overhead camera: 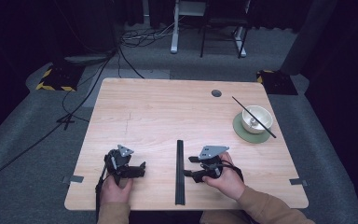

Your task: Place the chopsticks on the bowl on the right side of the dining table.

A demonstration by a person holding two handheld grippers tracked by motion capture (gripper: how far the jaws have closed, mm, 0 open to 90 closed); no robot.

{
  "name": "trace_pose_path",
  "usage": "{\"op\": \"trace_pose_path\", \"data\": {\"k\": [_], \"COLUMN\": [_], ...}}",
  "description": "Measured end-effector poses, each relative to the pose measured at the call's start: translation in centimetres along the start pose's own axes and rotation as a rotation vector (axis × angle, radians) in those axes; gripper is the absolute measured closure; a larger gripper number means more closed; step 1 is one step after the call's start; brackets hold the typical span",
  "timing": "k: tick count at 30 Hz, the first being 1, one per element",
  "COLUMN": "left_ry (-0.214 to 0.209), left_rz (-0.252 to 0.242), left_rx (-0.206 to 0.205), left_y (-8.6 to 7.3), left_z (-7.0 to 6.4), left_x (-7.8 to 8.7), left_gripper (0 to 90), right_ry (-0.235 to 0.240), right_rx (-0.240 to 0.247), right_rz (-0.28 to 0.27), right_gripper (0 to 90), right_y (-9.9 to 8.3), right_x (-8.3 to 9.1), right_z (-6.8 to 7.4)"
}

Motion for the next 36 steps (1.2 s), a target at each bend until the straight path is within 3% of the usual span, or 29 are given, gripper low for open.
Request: {"op": "trace_pose_path", "data": {"k": [9, 35, 36], "left_ry": [0.0, -0.001, 0.0], "left_rz": [0.0, 0.0, 0.0], "left_rx": [0.0, 0.0, 0.0], "left_y": [0.0, 0.0, 0.0], "left_z": [0.0, 0.0, 0.0], "left_x": [0.0, 0.0, 0.0], "left_gripper": [0.5, 0.5, 0.5], "right_ry": [-0.047, -0.053, -0.058], "right_rx": [0.021, 0.011, 0.056], "right_rz": [0.019, 0.044, 0.05], "right_gripper": [37.5, 35.5, 35.6], "right_y": [-1.3, -2.2, -2.3], "right_x": [-1.2, -1.7, -1.6], "right_z": [0.3, 0.8, 0.4]}}
Point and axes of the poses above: each handheld gripper's, and its own axes: x roughly backward along the jaws, y roughly out of its top, z roughly to its left, the point moved 9 cm from there along -x, roughly forward along the jaws, and after that the axes turned 1 degree about -x, right-handed, at the moved point
